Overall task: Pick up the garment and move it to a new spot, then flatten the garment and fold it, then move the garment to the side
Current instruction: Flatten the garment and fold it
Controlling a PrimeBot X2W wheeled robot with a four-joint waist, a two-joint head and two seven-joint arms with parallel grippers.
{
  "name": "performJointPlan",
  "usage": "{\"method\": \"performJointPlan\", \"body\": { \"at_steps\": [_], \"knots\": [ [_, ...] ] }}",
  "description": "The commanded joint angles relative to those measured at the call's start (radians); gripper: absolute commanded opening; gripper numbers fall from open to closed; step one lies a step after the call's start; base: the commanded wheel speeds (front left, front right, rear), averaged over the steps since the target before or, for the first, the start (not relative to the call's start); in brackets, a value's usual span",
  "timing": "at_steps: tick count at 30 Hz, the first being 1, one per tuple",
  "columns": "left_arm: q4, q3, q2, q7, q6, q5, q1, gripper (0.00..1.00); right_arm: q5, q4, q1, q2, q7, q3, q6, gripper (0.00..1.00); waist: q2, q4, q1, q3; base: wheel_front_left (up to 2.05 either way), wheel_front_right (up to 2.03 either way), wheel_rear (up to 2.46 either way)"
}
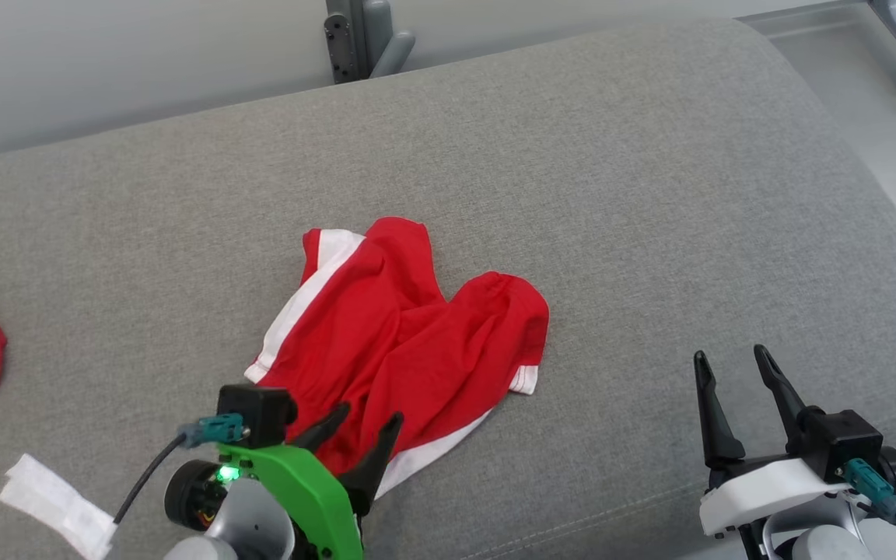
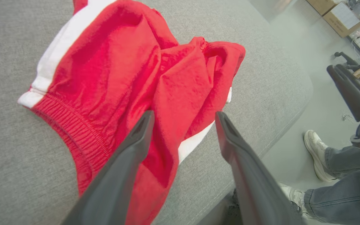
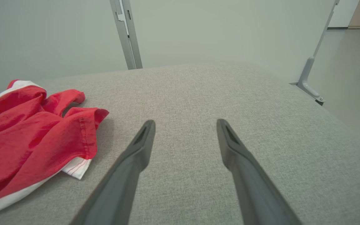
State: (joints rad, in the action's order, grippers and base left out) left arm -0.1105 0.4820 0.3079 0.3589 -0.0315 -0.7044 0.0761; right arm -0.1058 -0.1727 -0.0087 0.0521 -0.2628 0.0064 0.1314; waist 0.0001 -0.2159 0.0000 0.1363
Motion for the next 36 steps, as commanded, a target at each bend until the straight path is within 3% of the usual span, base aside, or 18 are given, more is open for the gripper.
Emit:
{"method": "performJointPlan", "body": {
  "at_steps": [1,7,8,9,10,11,21,35,36],
  "knots": [
    [0.028,0.010,-0.002,0.013,0.011,0.008,0.035,1.00,-0.005,-0.002,-0.012,0.001,-0.003,-0.001,-0.001,1.00,-0.0001,-0.026,0.0000,0.019,0.00,0.00,0.00],
    [0.168,0.038,-0.009,0.071,0.031,0.016,0.132,1.00,-0.014,-0.004,-0.018,0.000,-0.003,-0.008,-0.001,1.00,-0.0001,-0.044,0.0000,0.039,0.00,0.00,0.00],
    [0.190,0.038,-0.007,0.077,0.035,0.017,0.145,0.96,-0.015,-0.005,-0.019,-0.001,-0.003,-0.008,-0.001,1.00,-0.0001,-0.045,0.0000,0.041,0.00,0.00,0.00],
    [0.210,0.038,-0.008,0.077,0.042,0.013,0.155,0.68,-0.015,-0.006,-0.021,-0.001,-0.003,-0.009,-0.001,1.00,-0.0001,-0.045,0.0000,0.042,0.00,0.00,0.00],
    [0.227,0.037,-0.009,0.071,0.048,0.012,0.164,0.07,-0.018,-0.007,-0.023,-0.001,-0.003,-0.008,-0.001,1.00,-0.0001,-0.046,0.0000,0.043,0.00,0.00,0.00],
    [0.242,0.036,-0.008,0.061,0.057,0.013,0.175,0.00,-0.022,-0.010,-0.023,-0.001,-0.003,-0.005,-0.001,1.00,-0.0001,-0.045,0.0000,0.043,0.00,0.00,0.00],
    [0.385,0.003,-0.013,-0.033,0.107,0.023,0.305,0.00,-0.026,-0.018,-0.037,-0.001,-0.003,-0.003,-0.001,1.00,-0.0001,-0.010,0.0000,0.042,0.00,0.00,0.00],
    [0.681,-0.027,-0.028,-0.207,0.109,0.079,0.455,0.00,-0.017,-0.021,-0.041,-0.001,-0.003,0.008,-0.001,1.00,-0.0001,-0.015,0.0000,0.050,0.00,0.00,0.00],
    [0.700,-0.030,-0.034,-0.224,0.109,0.077,0.455,0.21,-0.017,-0.021,-0.040,-0.001,-0.003,0.007,-0.001,1.00,-0.0001,-0.017,0.0000,0.050,0.00,0.00,0.00]
  ]
}}
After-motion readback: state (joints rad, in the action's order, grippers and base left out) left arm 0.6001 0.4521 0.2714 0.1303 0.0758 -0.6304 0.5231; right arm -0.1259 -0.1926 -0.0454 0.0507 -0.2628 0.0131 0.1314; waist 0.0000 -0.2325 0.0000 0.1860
